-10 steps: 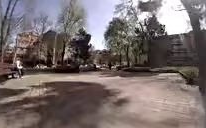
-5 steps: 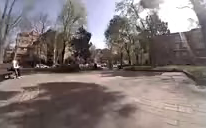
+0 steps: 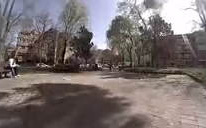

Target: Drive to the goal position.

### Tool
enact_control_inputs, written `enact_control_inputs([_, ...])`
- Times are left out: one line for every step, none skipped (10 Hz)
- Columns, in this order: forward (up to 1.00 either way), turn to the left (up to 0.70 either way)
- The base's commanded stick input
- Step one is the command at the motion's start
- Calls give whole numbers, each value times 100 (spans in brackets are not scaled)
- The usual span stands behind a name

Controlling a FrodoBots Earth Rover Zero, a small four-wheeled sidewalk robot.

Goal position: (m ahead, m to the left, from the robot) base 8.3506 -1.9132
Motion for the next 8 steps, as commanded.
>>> enact_control_inputs([70,0])
enact_control_inputs([70,0])
enact_control_inputs([70,0])
enact_control_inputs([70,0])
enact_control_inputs([70,0])
enact_control_inputs([70,0])
enact_control_inputs([70,0])
enact_control_inputs([70,0])
